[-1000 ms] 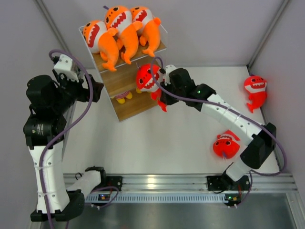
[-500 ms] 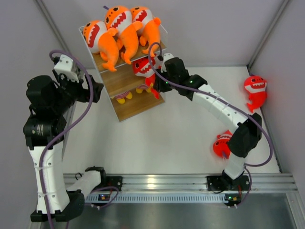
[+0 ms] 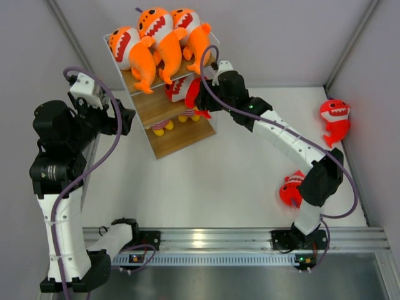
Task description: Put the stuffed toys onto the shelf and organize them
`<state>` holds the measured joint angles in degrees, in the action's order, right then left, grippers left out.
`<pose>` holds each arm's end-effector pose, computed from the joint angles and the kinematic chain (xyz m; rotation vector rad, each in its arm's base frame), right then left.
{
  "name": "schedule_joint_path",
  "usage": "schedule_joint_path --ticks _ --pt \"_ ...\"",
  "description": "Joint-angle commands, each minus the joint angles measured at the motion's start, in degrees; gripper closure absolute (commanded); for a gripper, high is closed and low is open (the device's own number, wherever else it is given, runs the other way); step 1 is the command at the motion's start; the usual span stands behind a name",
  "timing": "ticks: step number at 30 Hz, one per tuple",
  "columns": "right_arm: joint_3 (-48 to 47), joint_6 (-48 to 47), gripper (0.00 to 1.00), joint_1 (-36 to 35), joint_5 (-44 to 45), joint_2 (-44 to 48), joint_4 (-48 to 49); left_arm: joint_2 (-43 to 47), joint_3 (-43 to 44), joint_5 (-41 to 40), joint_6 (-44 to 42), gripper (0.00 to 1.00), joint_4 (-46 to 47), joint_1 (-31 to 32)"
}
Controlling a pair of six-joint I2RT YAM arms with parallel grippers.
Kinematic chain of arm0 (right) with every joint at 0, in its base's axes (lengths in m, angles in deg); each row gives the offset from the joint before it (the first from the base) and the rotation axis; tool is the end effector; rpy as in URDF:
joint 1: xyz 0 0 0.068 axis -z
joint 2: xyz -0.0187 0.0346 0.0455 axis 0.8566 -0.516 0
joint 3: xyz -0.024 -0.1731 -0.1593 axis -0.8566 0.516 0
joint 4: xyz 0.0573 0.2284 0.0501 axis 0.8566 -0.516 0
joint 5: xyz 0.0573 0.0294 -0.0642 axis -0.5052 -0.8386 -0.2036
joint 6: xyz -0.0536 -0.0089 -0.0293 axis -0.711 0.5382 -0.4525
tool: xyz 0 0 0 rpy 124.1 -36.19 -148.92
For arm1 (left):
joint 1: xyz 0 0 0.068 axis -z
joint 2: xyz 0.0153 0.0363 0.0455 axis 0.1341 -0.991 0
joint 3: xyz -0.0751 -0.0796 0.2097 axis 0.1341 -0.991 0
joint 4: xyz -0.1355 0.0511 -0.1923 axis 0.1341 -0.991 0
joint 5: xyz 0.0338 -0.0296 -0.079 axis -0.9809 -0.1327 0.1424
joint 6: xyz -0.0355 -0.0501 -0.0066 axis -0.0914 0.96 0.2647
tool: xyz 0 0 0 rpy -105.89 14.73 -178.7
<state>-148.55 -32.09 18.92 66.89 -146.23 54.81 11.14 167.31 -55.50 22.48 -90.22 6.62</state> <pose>0.3089 0.2547 0.3510 -0.2502 1.9784 0.6445 0.1451 -0.0123 0.4711 0.2454 1.7246 -0.2581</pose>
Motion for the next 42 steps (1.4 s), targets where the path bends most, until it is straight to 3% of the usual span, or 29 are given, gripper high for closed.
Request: schedule_joint_path --ticks 1,3,7,8,11,18,29,31,32,34,35,38,42 --pt "-0.88 1.77 0.47 0.46 0.85 1.63 4.82 0.52 0.68 0.0 -0.54 0.12 0.58 -0.24" --pt "0.87 2.48 0.62 0.46 0.85 1.89 5.78 0.44 0.5 -0.09 -0.46 0.12 0.58 -0.15" --pt "6.58 6.07 0.8 0.37 2.6 4.43 10.44 0.52 0.41 0.18 -0.37 0.12 0.67 -0.24" --pt "9.64 6.78 0.9 0.37 3.48 5.92 13.41 0.35 0.41 0.35 -0.28 0.12 0.58 -0.24" --pt "14.48 8.19 1.0 0.02 7.52 8.83 19.38 0.26 0.41 0.53 -0.37 0.12 0.58 -0.24" --pt "16.88 4.94 1.0 -3.14 20.52 10.68 27.93 0.17 0.5 0.62 -0.37 0.12 0.58 -0.24" --pt "5.72 6.79 1.0 -4.29 20.97 0.22 26.35 0.35 0.5 0.18 -0.81 0.12 0.58 -0.24" --pt "5.72 6.7 0.93 -4.64 22.55 -0.48 26.97 0.35 0.5 0.18 -0.98 0.12 0.58 -0.24" --pt "5.63 6.53 0.8 -4.9 22.9 -0.66 27.32 0.26 0.5 0.18 -0.9 0.12 0.67 -0.24" --pt "5.71 6.44 0.68 -4.99 23.96 -1.1 27.15 0.17 0.59 0.26 -0.98 0.12 0.67 -0.15" --pt "6.06 6.26 0.57 -4.9 24.05 -1.1 27.41 0.26 0.5 0.18 -0.98 0.12 0.58 -0.24" --pt "7.29 5.91 0.5 -4.99 23.52 -0.57 28.2 0.17 0.24 0.27 -0.98 0.12 0.58 -0.15" --pt "8.87 3.46 0.49 -5.69 24.57 1.36 29.34 0.26 0.15 0.35 -0.98 0.12 0.58 -0.15"
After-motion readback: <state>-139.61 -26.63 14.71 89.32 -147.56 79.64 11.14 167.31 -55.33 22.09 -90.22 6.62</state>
